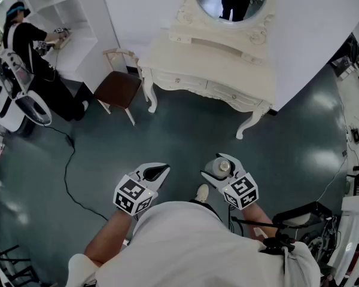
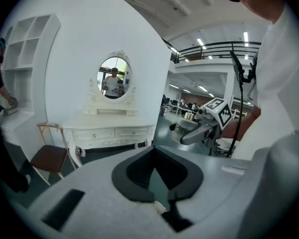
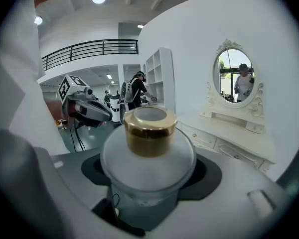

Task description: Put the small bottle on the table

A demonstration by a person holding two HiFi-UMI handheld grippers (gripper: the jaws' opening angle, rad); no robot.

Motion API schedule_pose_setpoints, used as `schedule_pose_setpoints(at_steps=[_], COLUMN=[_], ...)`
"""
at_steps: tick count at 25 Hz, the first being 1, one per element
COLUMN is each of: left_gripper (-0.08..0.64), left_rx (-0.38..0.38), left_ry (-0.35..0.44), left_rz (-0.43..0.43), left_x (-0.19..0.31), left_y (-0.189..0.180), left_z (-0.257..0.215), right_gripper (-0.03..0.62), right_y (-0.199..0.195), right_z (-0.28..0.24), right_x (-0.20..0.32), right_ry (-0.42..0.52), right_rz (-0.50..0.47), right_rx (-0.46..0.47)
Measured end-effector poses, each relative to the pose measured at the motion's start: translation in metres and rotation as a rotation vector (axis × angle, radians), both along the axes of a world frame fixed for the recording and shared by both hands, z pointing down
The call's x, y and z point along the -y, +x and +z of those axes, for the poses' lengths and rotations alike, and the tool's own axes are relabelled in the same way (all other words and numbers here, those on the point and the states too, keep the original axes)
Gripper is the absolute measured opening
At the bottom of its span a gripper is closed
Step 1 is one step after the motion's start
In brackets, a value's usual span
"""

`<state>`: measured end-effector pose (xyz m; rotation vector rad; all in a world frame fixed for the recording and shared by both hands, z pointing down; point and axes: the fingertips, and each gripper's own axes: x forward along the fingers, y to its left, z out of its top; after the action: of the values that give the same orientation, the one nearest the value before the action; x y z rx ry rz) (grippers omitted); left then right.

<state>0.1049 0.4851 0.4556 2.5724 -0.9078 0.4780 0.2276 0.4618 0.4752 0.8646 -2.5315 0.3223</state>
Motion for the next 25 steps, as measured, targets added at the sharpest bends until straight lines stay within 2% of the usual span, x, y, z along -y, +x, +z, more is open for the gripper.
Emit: schedule_pose_setpoints(at_steps=[6, 11, 14, 17, 21, 25], left_gripper=[0.003, 0.003, 0.003, 0.003, 0.003, 0.003], left_rx=[0.013, 0.007, -0.022, -0.043, -0.041, 0.024], left_ry=[0.011, -0.007, -0.026, -0.031, -0.015, -0.004], left_rz=[-0.049, -0.063, -0.070, -0.061, -0.034, -0.025], left_x=[-0.064, -0.091, -0.102, -0.097, -0.054, 0.007], left_y=[-0.103, -0.142, -0.154, -0.150, -0.135, -0.128], left_z=[0.019, 0.011, 0.019, 0.031, 0.034, 0.031], right_gripper=[0.341, 0.339, 0.341, 0.341, 0.341, 0.341], right_y=[-0.096, -0.137, -0.154, -0.159, -0.156, -0.149], right_z=[0.010, 0.005, 0.011, 0.019, 0.023, 0.021], right_x=[-0.057, -0.078, -0.091, -0.088, -0.039, 0.034], right_ry=[0.006, -0.030, -0.066, -0.075, -0.052, -0.028], right_rz=[-0.023, -0.043, -0.055, -0.061, -0.054, -0.071], right_rx=[-0.005, -0.016, -0.022, -0.027, -0.032, -0.040])
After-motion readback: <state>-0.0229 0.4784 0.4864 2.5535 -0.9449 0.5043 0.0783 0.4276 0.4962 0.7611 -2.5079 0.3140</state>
